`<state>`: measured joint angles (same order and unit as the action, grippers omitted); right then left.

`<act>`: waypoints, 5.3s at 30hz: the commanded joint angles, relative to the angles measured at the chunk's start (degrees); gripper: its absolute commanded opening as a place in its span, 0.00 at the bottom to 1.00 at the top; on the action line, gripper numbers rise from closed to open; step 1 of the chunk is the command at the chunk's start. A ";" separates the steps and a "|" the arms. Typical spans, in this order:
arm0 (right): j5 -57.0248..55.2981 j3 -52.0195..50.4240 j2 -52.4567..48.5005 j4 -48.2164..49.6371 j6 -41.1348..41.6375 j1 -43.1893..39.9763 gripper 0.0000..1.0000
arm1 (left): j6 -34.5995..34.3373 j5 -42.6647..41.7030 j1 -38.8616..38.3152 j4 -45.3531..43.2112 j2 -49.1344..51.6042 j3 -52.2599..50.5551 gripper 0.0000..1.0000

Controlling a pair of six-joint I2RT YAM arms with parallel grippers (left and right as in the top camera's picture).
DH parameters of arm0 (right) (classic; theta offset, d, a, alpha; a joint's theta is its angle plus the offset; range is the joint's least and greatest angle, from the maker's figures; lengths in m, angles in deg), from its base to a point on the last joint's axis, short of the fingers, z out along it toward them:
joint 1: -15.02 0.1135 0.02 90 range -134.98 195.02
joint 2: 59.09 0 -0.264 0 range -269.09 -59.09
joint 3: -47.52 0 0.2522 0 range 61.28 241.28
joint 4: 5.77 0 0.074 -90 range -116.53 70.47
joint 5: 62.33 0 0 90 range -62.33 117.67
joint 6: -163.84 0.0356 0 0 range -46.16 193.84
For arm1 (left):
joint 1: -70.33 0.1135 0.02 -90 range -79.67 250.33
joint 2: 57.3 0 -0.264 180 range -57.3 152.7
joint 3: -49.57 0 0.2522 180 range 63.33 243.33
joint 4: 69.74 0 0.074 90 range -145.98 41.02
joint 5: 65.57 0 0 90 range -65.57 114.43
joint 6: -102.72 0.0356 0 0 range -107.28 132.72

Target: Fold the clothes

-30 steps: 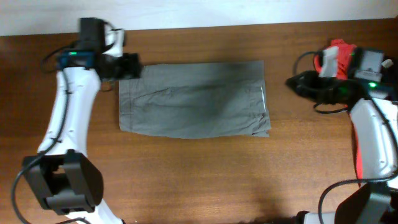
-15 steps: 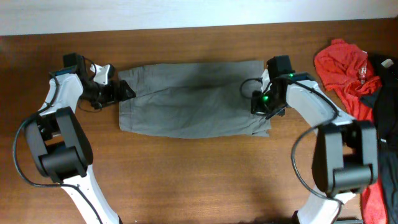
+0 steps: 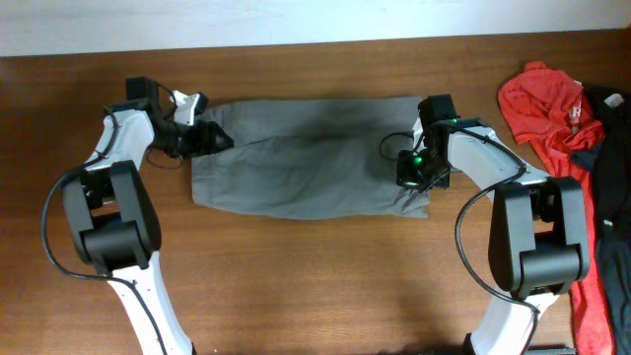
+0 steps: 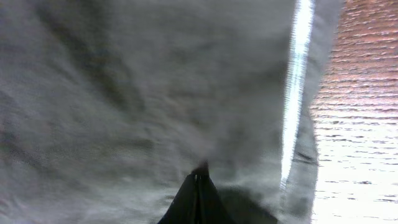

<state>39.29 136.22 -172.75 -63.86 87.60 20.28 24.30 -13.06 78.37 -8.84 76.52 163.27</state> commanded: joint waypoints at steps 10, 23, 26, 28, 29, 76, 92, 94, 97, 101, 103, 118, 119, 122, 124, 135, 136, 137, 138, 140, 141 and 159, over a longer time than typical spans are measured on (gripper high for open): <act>-0.94 -0.13 -0.59 -0.66 0.46 0.39 0.04 | 1.62 3.61 -1.53 12.22 6.58 2.64 0.08; -0.92 -0.13 -0.61 -0.44 0.48 0.42 0.04 | 1.29 8.00 -2.51 13.07 2.29 1.38 0.60; -0.92 -0.13 -0.61 -0.42 0.48 0.42 0.04 | -1.27 11.78 -3.65 11.80 2.29 -1.05 0.63; -0.92 -0.13 -0.61 -0.42 0.48 0.42 0.04 | -4.13 11.74 -4.87 8.98 2.29 -3.65 0.64; -0.92 -0.13 -0.61 -0.42 0.48 0.42 0.04 | -5.16 11.15 -5.44 7.69 2.32 -4.61 0.64; 1.25 4.42 15.28 -14.01 -1.46 0.72 0.04 | -14.05 44.87 -12.72 22.14 -27.65 8.74 0.01; 1.22 4.39 15.28 -16.55 -1.49 0.83 0.04 | -11.56 57.53 -8.22 29.22 -27.67 16.28 0.01; 1.22 4.39 15.28 -16.55 -1.46 0.83 0.04 | -13.73 51.95 -8.04 28.79 -27.56 16.52 0.01; 1.27 4.39 15.28 -16.57 -1.44 0.83 0.04 | -19.54 48.11 -9.33 28.13 -25.51 16.52 0.01; 1.46 4.39 15.28 -16.87 -1.46 0.83 0.04 | -22.82 47.28 -11.19 27.47 -20.98 16.52 0.01; 1.42 4.39 15.28 -17.55 -1.49 0.83 0.04 | -26.75 46.64 -12.79 26.53 -16.81 16.52 0.01; 1.40 4.37 15.28 -17.90 -2.89 0.83 0.04 | -32.61 36.59 -18.38 23.41 -11.47 17.57 0.01; 1.40 4.37 15.28 -17.92 -2.99 0.83 0.04 | -31.76 37.64 -18.03 24.79 -11.47 18.18 0.01; 1.40 4.37 15.28 -18.10 -2.99 0.83 0.04 | -29.75 43.17 -16.11 32.68 -11.47 22.45 0.01; 1.42 4.37 15.28 -18.08 -2.99 0.83 0.04 | -28.13 45.83 -14.69 36.68 -11.58 25.59 0.01; 1.42 4.37 15.28 -18.56 -2.97 0.83 0.04 | -22.75 60.59 -4.57 49.59 -12.44 35.93 0.00; 1.42 4.37 15.28 -18.53 -2.97 0.83 0.04 | -22.40 59.49 -3.30 49.35 -12.90 36.04 0.00; 1.42 4.37 15.28 -18.53 -2.99 0.83 0.04 | -21.14 59.49 -2.36 49.40 -13.16 36.28 0.00; 1.42 4.37 15.28 -18.56 -2.99 0.83 0.04 | -20.39 59.74 -1.31 49.57 -13.60 36.57 0.00; 1.42 4.37 15.28 -18.53 -2.99 0.83 0.04 | -19.50 59.71 0.59 49.35 -14.71 37.07 0.00; 1.42 4.37 15.28 -18.51 -2.99 0.83 0.04 | -18.71 59.71 1.31 49.09 -15.17 37.27 0.00; 1.49 4.37 15.28 -18.73 -2.97 0.85 0.04 | -31.41 54.80 -12.04 41.79 -8.83 35.91 0.00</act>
<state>40.43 139.63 -158.72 -82.31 85.18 20.50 -0.53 42.76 69.17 33.14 63.47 199.05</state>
